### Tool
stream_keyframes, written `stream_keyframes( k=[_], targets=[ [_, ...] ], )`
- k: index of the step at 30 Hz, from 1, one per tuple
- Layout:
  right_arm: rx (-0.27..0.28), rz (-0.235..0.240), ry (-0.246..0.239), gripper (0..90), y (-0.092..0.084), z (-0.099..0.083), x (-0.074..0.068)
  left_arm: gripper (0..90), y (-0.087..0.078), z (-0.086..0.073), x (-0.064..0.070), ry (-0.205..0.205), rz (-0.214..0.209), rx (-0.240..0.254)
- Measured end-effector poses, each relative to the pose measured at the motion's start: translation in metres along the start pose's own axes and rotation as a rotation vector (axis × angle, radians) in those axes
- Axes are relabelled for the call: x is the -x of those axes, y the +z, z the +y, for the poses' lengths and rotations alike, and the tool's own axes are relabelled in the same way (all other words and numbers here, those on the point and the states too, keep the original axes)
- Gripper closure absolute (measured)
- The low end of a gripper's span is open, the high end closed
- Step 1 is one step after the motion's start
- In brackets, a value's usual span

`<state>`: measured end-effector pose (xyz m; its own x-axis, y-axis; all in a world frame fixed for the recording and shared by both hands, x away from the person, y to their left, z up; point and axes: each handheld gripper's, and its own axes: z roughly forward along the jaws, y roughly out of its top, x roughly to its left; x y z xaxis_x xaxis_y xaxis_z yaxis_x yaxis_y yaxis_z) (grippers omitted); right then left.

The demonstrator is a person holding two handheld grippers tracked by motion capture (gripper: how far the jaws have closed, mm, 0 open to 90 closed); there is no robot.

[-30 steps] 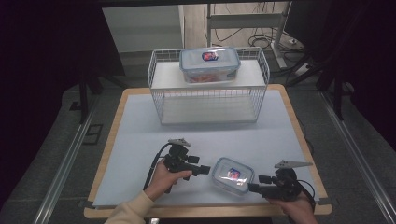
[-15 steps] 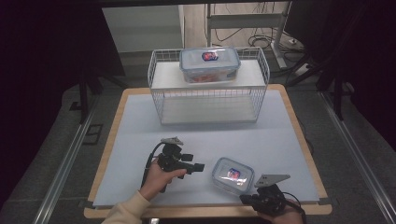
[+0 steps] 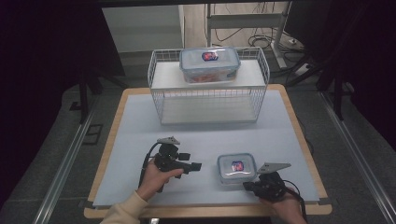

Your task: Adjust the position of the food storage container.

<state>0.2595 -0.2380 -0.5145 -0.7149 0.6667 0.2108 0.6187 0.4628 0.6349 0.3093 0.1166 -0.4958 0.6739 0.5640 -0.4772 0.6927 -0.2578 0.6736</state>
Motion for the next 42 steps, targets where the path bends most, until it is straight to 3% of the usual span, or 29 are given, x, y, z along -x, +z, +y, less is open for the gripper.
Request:
stream_keyframes(
  k=[8,13,16,19,22,42],
  targets=[
    [0.023,0.022,-0.032,89.5,-0.017,-0.004,-0.011,22.1,-0.006,-0.001,0.0,0.0,0.005,0.01],
    [0.076,-0.041,0.035,89.5,-0.042,-0.008,0.011,22.1,-0.01,-0.002,-0.001,-0.002,0.01,0.019],
    [0.082,-0.117,0.039,89.5,-0.046,-0.007,0.023,22.2,-0.011,-0.002,-0.002,-0.002,0.013,0.02],
    [0.076,-0.132,0.075,89.5,-0.04,-0.004,0.036,22.2,-0.01,-0.002,-0.001,0.001,0.014,0.02],
    [0.054,-0.116,0.07,89.6,-0.03,0.001,0.038,22.2,-0.009,-0.003,0.0,0.009,0.02,0.015],
    [0.013,-0.057,-0.02,89.6,0.022,0.038,0.008,22.4,-0.024,-0.004,-0.011,-0.03,0.043,0.049]
  ],
)
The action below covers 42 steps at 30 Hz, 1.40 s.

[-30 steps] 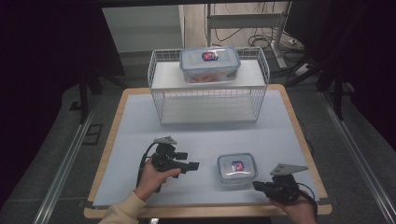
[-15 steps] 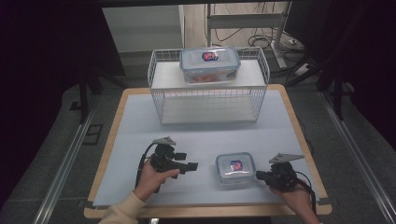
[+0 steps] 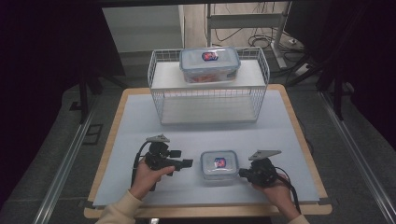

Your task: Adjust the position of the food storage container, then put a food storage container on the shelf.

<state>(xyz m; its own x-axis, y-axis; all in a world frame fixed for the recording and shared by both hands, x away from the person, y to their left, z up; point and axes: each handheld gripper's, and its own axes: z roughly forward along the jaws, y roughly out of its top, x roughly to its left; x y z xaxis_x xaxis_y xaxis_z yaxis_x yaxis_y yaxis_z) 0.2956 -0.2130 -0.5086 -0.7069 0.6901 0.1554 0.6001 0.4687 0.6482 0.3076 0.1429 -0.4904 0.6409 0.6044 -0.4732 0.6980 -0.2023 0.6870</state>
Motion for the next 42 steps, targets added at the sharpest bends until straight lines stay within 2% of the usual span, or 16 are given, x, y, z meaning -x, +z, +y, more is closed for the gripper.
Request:
stream_keyframes(
  k=[9,17,23,30,33,36,37,38,42],
  targets=[
    [0.009,0.023,-0.025,89.6,0.018,0.014,-0.014,22.4,-0.002,0.0,-0.003,-0.007,0.011,0.005],
    [0.067,0.016,0.02,89.5,-0.002,0.011,-0.003,22.3,-0.005,-0.001,-0.003,-0.006,0.022,0.011],
    [0.107,0.041,0.041,89.4,-0.014,0.015,0.002,22.2,-0.006,-0.003,0.001,-0.008,0.031,0.01],
    [0.123,0.088,0.052,78.3,-0.019,0.018,0.003,21.9,-0.006,-0.005,0.003,-0.011,0.025,0.01],
    [0.128,0.106,0.063,69.4,-0.02,0.019,0.007,21.9,-0.006,-0.006,0.001,-0.019,0.025,0.009],
    [0.143,0.133,0.092,56.4,-0.021,0.021,0.01,20.3,-0.004,-0.009,-0.001,-0.05,0.034,0.007],
    [0.152,0.144,0.103,56.4,-0.021,0.022,0.012,19.7,-0.004,-0.009,-0.001,-0.05,0.034,0.007],
    [0.151,0.157,0.12,48.3,-0.02,0.024,0.014,18.9,-0.001,-0.013,-0.002,-0.094,0.029,0.004],
    [0.142,0.19,0.153,40.0,-0.015,0.029,0.017,16.9,0.011,-0.016,-0.005,-0.14,0.007,-0.029]
  ],
)
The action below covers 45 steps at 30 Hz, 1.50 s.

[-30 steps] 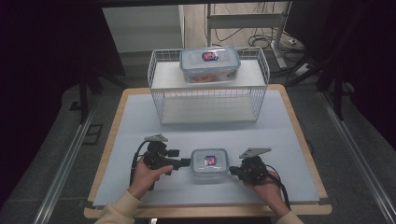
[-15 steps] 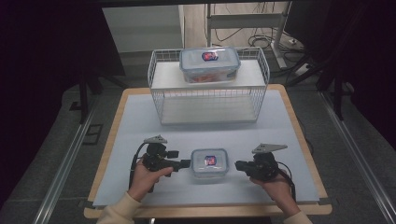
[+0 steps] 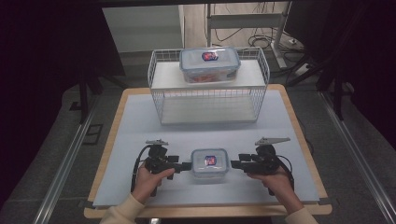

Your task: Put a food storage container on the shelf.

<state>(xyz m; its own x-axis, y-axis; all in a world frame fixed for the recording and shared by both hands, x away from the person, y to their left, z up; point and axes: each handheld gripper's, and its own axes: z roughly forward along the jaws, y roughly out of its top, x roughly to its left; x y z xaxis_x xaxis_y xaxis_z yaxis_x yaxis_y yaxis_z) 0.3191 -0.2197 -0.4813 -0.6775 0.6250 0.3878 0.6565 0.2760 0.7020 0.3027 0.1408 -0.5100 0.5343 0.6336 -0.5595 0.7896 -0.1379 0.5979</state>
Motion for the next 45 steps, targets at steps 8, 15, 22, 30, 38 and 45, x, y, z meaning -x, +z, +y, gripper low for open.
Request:
stream_keyframes(
  k=[8,15,22,30,38,45],
  targets=[
    [-0.054,0.063,0.081,29.7,0.023,0.005,0.011,16.4,0.021,0.005,-0.002,-0.057,-0.066,-0.028],
    [-0.094,0.108,0.126,28.1,0.043,0.008,0.013,17.8,0.031,0.004,-0.006,-0.094,-0.099,-0.043],
    [-0.118,0.14,0.167,30.8,0.053,0.007,0.014,23.7,0.038,0.003,-0.007,-0.109,-0.135,-0.062],
    [-0.115,0.147,0.213,40.3,0.051,0.005,0.017,35.6,0.034,0.0,-0.006,-0.095,-0.116,-0.041],
    [-0.079,0.147,0.208,48.0,0.041,-0.001,0.011,45.3,0.026,-0.007,-0.001,-0.072,-0.115,-0.001],
    [-0.048,0.161,0.229,51.7,0.036,-0.006,0.009,49.6,0.022,-0.012,0.004,-0.053,-0.105,0.02]
  ],
)
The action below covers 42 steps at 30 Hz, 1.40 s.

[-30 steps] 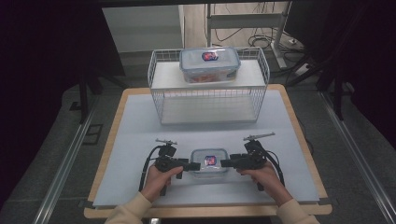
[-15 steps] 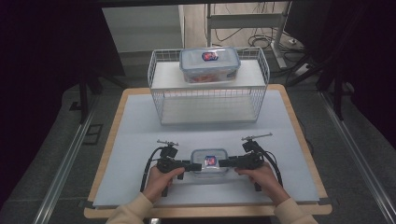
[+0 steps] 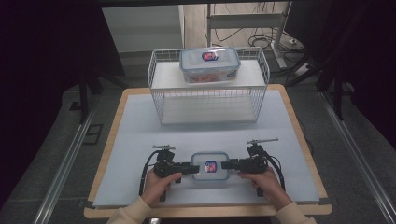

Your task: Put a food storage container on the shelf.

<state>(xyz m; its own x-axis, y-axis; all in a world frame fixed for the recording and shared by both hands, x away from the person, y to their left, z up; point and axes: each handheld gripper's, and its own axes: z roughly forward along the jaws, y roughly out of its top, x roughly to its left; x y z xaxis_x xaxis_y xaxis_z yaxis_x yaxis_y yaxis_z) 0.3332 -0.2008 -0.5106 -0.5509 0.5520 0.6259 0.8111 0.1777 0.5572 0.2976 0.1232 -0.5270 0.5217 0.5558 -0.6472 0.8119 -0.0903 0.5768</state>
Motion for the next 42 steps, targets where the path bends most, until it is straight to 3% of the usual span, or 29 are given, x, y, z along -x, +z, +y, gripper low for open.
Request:
stream_keyframes(
  k=[17,25,38,42],
  targets=[
    [0.016,0.006,0.018,52.9,-0.003,-0.004,-0.003,51.6,-0.002,-0.001,0.004,0.015,0.009,0.015],
    [0.03,0.0,0.001,52.9,-0.004,-0.004,-0.005,51.6,-0.004,0.002,0.007,0.022,0.022,0.022],
    [0.08,0.01,-0.063,52.9,-0.015,0.009,-0.018,52.1,-0.017,0.017,0.023,0.09,0.043,0.056],
    [0.098,0.009,-0.085,52.9,-0.022,0.017,-0.024,52.2,-0.024,0.028,0.032,0.116,0.048,0.062]
  ],
)
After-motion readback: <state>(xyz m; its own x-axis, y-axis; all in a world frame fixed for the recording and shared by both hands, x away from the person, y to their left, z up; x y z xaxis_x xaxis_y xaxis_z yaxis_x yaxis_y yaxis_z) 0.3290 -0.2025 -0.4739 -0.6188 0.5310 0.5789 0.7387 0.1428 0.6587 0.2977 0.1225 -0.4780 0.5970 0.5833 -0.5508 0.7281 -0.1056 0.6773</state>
